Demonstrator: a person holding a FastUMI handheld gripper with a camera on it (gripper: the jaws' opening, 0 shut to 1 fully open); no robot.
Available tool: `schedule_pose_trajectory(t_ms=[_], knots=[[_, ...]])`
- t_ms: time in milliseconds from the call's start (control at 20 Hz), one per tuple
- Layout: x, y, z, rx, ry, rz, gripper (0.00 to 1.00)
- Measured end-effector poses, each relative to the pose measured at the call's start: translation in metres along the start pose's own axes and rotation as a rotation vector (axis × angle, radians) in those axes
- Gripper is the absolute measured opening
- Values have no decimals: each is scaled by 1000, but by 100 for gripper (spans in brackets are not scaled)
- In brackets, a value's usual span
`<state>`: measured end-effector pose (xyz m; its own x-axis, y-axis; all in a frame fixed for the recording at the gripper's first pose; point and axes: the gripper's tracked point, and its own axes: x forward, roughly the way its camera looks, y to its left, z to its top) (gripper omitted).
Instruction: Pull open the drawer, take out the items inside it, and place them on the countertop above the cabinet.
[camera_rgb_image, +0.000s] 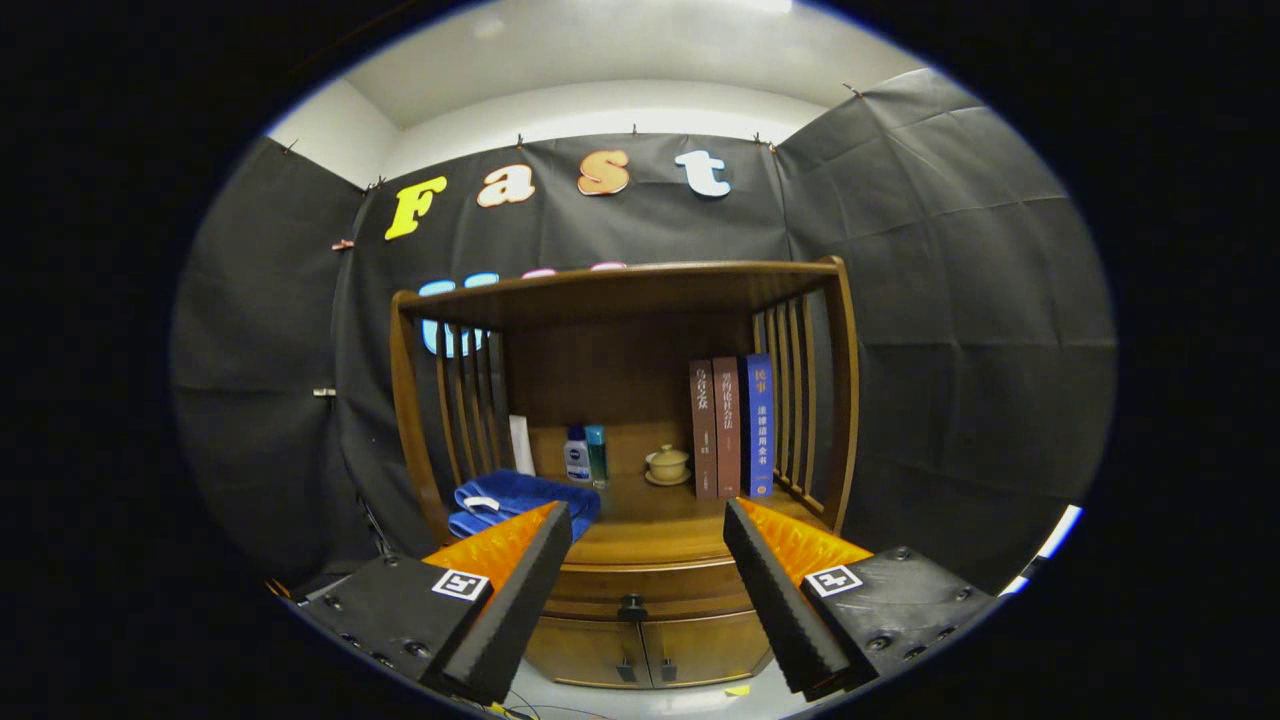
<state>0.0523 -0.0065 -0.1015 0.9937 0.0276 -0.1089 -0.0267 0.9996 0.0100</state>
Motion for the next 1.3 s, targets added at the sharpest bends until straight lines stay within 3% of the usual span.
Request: schedule_pose_trajectory(t_ms=[1000,1100,1300], knots=[[133,14,-261,9,323,10,99],[139,11,-273,15,348,-1,91],[139,14,-277,-3,355,8,50]])
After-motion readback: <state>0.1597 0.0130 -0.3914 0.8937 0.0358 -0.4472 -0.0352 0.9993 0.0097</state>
